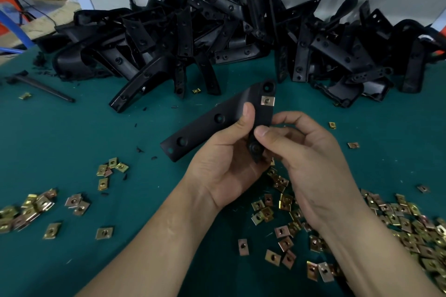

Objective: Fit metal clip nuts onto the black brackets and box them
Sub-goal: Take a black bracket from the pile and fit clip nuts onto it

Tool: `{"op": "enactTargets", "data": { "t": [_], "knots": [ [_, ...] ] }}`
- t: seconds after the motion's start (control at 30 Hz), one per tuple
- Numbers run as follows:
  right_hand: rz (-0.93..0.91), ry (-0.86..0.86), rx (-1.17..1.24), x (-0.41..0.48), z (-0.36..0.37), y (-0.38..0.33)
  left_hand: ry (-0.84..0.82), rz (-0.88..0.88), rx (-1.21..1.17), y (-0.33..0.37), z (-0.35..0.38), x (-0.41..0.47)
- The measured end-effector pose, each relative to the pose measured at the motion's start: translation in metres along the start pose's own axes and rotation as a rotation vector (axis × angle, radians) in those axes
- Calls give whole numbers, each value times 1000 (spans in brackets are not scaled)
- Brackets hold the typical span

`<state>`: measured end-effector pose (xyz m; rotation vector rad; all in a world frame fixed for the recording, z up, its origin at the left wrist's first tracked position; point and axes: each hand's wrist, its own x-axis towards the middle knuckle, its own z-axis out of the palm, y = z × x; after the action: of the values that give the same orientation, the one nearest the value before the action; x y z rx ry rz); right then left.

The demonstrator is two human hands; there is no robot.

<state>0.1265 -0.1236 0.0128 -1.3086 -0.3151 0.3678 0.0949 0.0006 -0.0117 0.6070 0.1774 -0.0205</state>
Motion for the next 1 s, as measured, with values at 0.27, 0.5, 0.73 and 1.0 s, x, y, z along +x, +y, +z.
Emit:
{"op": "enactTargets", "data": {
  "t": [0.27, 0.5, 0.73, 1.0],
  "knots": [
    [-120, 100, -19, 0, 3, -7, 48, 125, 43, 12, 4, -2],
    [-216, 240, -269, 10, -9, -41, 333, 579, 190, 25, 1, -5],
    [-347, 355, -595, -3, -29, -82, 312, 805, 437, 9, 38, -23],
    [-283, 411, -503, -12, -101, -137, 173, 749, 653, -33, 111, -22]
  ]
}}
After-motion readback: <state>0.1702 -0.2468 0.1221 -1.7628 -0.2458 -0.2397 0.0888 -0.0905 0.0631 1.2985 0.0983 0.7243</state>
